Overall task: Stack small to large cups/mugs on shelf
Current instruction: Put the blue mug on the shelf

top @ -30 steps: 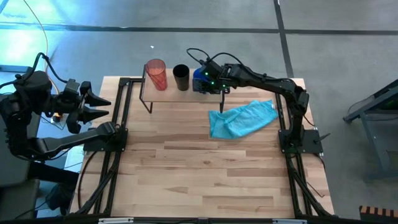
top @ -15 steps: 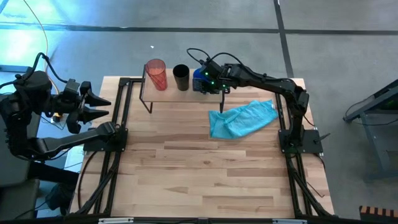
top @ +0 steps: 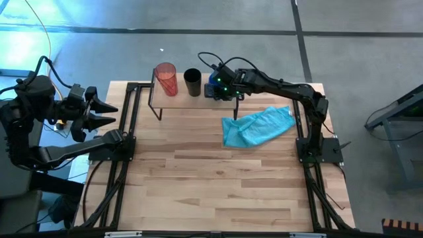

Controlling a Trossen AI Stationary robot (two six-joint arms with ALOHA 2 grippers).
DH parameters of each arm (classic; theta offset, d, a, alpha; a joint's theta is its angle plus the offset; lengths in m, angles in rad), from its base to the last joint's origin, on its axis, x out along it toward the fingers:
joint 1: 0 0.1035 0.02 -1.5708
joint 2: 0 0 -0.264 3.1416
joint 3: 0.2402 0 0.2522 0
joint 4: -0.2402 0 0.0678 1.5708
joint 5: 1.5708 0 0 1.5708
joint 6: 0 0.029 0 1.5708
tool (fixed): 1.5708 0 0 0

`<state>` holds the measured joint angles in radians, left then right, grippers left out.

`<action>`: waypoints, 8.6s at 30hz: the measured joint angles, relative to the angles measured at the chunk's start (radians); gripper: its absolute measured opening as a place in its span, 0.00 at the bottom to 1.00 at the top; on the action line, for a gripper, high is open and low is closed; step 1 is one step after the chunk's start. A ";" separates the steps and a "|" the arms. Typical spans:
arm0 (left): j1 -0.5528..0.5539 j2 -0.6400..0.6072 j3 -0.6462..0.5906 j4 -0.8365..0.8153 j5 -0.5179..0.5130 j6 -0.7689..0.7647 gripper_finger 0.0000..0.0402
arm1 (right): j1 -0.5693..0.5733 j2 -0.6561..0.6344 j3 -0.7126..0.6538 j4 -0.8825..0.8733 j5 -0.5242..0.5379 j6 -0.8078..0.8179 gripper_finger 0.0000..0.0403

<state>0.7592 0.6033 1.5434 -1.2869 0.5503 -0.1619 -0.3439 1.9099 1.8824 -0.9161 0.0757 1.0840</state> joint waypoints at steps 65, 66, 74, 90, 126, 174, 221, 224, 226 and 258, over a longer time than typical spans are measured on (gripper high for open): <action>0.000 0.000 0.000 0.030 0.000 -0.030 0.48 | -0.058 0.020 0.174 -0.290 -0.209 -0.232 0.13; 0.000 0.000 0.000 0.029 0.000 -0.030 0.48 | -0.061 0.022 0.174 -0.294 -0.208 -0.233 0.13; 0.000 0.000 0.000 0.029 -0.001 -0.030 0.48 | -0.069 0.023 0.174 -0.292 -0.200 -0.249 0.13; 0.000 0.000 0.000 0.029 -0.001 -0.030 0.48 | -0.073 0.023 0.174 -0.272 -0.186 -0.255 0.13; 0.000 0.000 0.000 0.029 -0.001 -0.030 0.48 | -0.081 0.034 0.163 -0.274 -0.218 -0.229 0.13; 0.000 0.000 0.000 0.029 -0.028 -0.029 0.48 | -0.107 0.061 0.260 -0.356 -0.278 -0.325 0.13; 0.000 0.000 0.000 0.036 -0.036 -0.027 0.48 | -0.109 0.093 0.256 -0.348 -0.285 -0.325 0.17; 0.000 0.000 0.000 0.035 -0.036 -0.027 0.48 | -0.110 0.093 0.256 -0.348 -0.285 -0.325 0.19; 0.000 0.000 0.000 0.035 -0.036 -0.027 0.48 | -0.110 0.093 0.256 -0.348 -0.285 -0.326 0.20; 0.000 0.000 0.000 0.034 -0.036 -0.026 0.48 | -0.113 0.092 0.256 -0.291 -0.244 -0.325 0.20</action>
<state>0.7591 0.6037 1.5435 -1.2526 0.5140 -0.1883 -0.4568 2.0018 2.1380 -1.2076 -0.1679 0.7593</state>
